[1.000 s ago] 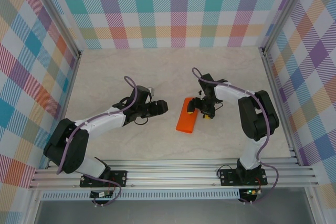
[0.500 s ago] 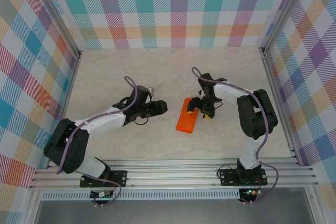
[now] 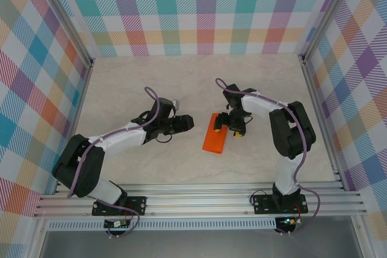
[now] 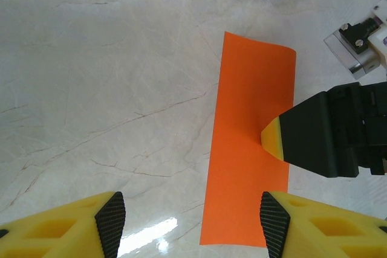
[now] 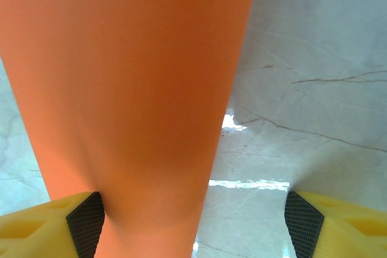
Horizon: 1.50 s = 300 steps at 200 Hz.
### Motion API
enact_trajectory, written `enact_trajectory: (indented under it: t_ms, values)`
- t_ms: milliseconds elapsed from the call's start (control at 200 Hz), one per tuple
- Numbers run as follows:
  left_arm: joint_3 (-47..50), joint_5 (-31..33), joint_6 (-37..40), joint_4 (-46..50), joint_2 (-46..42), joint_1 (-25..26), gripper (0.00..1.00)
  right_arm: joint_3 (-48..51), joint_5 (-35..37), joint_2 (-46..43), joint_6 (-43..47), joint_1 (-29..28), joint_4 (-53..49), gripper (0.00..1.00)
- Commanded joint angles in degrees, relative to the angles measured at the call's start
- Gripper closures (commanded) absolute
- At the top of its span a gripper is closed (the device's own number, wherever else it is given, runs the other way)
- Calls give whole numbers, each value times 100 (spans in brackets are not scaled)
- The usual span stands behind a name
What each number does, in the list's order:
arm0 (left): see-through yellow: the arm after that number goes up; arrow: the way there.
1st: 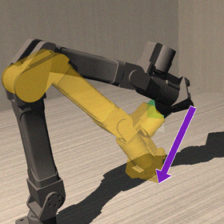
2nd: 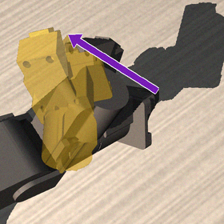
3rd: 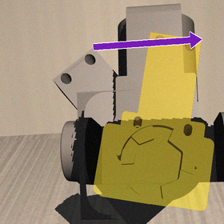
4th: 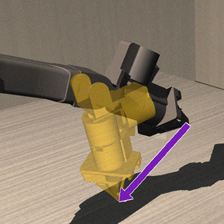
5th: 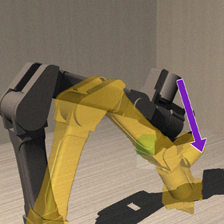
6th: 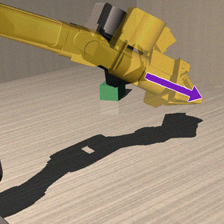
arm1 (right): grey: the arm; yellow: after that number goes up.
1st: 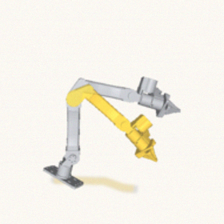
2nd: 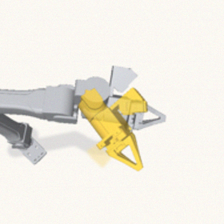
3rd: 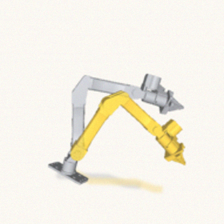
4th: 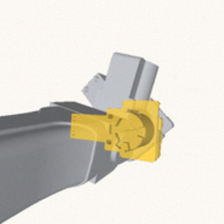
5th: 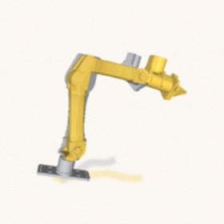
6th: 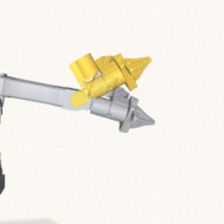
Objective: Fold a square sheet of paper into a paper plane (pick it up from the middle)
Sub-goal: Fold a square sheet of paper at the center of the table.
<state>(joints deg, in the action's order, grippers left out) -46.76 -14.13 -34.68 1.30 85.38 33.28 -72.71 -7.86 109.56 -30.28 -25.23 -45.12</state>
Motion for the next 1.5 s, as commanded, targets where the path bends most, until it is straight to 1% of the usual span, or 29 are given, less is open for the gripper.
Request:
enact_trajectory:
  t_ms: [0,515,810,970,1265,1495]
  values:
    - [-120,-90,102,-57,6,98,37,-157,283,169,132,10,-162,18]
    - [-79,-28,119,-21,-88,98,37,-139,320,-95,99,5,-216,19]
    - [-100,-11,93,-7,-99,100,37,-156,503,-119,83,10,-324,20]
    - [-66,16,80,-20,-82,100,38,-230,755,-128,134,9,-502,21]
    - [-93,7,89,-42,-7,101,38,-354,309,-18,327,-3,-341,20]
    - [-95,0,92,-65,23,96,38,-434,209,79,432,-27,-354,19]
